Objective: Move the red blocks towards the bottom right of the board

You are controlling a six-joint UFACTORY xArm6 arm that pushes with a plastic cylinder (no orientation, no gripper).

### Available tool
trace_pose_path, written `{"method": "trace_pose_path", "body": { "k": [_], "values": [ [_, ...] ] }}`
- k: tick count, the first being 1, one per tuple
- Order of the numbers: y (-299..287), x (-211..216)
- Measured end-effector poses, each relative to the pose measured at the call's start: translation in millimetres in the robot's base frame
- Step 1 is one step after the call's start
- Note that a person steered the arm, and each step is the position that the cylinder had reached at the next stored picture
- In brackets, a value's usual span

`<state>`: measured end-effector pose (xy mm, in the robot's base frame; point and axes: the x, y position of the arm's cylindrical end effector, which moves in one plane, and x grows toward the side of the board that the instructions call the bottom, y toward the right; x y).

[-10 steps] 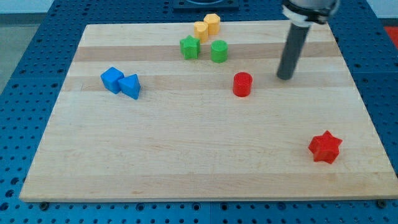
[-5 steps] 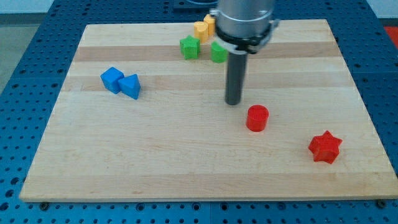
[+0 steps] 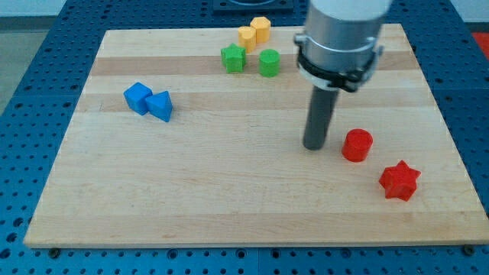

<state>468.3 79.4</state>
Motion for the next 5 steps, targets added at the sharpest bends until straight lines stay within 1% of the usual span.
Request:
{"method": "trace_pose_path", "body": {
  "k": [1,2,3,4,5],
  "values": [
    [9,-28],
    [40,-21],
    [70,5],
    [91,13],
    [90,13]
  ]
}}
